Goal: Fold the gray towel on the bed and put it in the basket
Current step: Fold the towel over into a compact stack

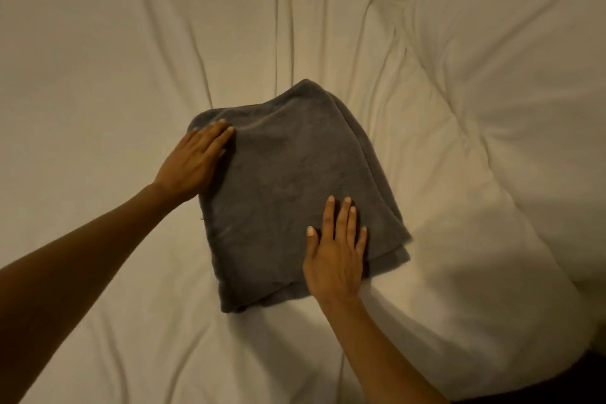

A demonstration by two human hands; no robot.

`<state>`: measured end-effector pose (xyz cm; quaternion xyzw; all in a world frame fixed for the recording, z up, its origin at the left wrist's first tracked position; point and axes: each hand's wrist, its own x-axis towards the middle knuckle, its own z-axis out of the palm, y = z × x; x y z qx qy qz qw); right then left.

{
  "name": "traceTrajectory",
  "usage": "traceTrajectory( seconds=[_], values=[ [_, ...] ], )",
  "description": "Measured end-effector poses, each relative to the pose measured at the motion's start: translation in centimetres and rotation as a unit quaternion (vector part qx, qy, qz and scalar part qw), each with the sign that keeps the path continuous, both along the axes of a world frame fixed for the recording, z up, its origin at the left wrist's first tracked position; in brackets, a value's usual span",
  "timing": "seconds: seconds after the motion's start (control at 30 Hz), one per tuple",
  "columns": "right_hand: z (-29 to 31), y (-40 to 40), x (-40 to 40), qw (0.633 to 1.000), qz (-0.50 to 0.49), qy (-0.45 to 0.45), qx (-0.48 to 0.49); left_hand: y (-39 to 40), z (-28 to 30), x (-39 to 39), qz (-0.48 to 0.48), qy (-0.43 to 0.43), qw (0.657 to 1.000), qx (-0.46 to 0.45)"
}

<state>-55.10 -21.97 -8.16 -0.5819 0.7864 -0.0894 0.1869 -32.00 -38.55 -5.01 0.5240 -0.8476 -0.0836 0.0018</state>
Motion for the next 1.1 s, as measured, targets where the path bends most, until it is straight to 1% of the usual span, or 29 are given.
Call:
traceTrajectory(
  seconds=[0.1,0.13,0.2,0.27,0.3,0.37,0.47,0.57,0.63,0.73,0.87,1.0,1.1],
  values=[
    [1.1,1.2,5.6,0.997,0.045,-0.030,-0.045,0.2,-0.2,4.1,-0.030,-0.050,0.998,-0.010],
    [1.3,1.5,7.2,0.997,0.057,-0.041,-0.038,0.4,-0.3,4.9,-0.037,-0.070,0.997,-0.004],
    [1.2,2.1,9.9,0.995,0.098,-0.034,-0.002,0.6,-0.5,5.8,-0.055,-0.107,0.993,0.005],
    [-0.2,3.0,11.4,0.983,0.168,-0.004,0.069,0.3,-0.7,6.1,-0.076,-0.129,0.989,0.001],
    [-0.9,3.4,11.8,0.978,0.187,0.020,0.094,-0.1,-0.8,6.1,-0.085,-0.139,0.987,0.000],
    [-1.7,4.1,11.6,0.977,0.177,0.065,0.102,-1.1,-1.1,5.6,-0.093,-0.158,0.983,0.000],
    [-3.1,4.9,10.8,0.975,0.188,0.099,0.066,-2.1,-1.7,4.4,-0.110,-0.177,0.978,0.011],
    [-3.5,5.5,10.4,0.972,0.194,0.127,0.035,-1.8,-2.9,3.9,-0.122,-0.157,0.980,-0.009],
    [-3.5,5.5,10.5,0.970,0.200,0.136,0.037,-1.4,-3.7,4.2,-0.113,-0.142,0.983,-0.011],
    [-3.7,5.0,10.4,0.967,0.202,0.151,0.021,-1.0,-4.3,4.4,-0.131,-0.144,0.981,-0.023],
    [-3.3,4.3,10.4,0.971,0.198,0.131,0.013,-1.0,-3.8,4.9,-0.169,-0.127,0.976,-0.043],
    [-1.9,5.2,11.3,0.980,0.184,0.064,-0.028,-0.7,-3.0,6.2,-0.179,-0.135,0.974,-0.042],
    [-0.5,6.2,13.3,0.981,0.189,0.034,-0.032,-0.2,-2.3,8.3,-0.181,-0.145,0.972,-0.035]
  ],
)
